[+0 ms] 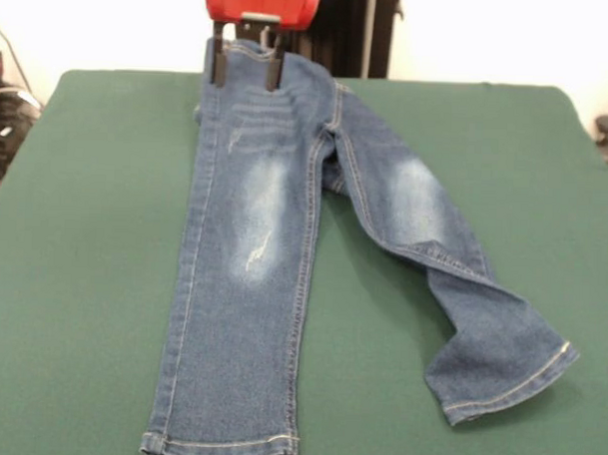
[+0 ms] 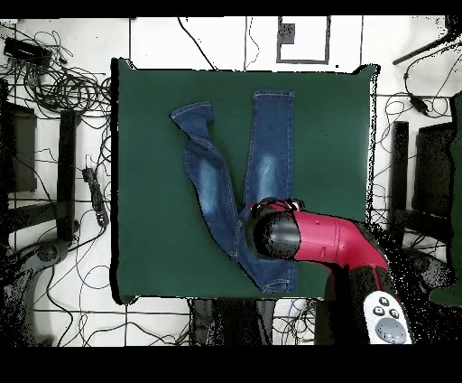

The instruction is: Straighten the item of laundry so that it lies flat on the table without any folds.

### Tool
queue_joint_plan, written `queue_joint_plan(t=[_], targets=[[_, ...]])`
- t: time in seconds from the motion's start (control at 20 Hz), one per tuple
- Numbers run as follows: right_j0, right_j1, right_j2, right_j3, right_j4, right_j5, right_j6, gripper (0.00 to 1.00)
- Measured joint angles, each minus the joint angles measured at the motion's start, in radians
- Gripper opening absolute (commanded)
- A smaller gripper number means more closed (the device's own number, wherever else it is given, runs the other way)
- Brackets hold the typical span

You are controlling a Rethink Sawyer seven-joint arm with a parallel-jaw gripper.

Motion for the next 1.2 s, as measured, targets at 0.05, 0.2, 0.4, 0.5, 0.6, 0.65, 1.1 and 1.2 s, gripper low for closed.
queue_joint_plan(t=[0.05,0.2,0.4,0.5,0.6,0.65,1.1,1.2], targets=[[0.002,0.0,-0.001,-0.003,0.0,0.007,0.0,1.0],[0.001,-0.009,-0.005,-0.012,-0.005,0.054,0.0,1.0],[-0.007,-0.013,-0.015,-0.023,-0.006,0.113,0.0,1.0],[-0.009,-0.012,-0.018,-0.032,-0.007,0.131,0.0,1.0],[-0.009,-0.011,-0.018,-0.036,-0.007,0.136,0.0,1.0],[-0.009,-0.01,-0.018,-0.04,-0.007,0.137,0.0,1.0],[-0.009,-0.002,-0.018,-0.073,-0.007,0.138,0.0,1.0],[-0.008,-0.001,-0.018,-0.082,-0.007,0.138,0.0,1.0]])
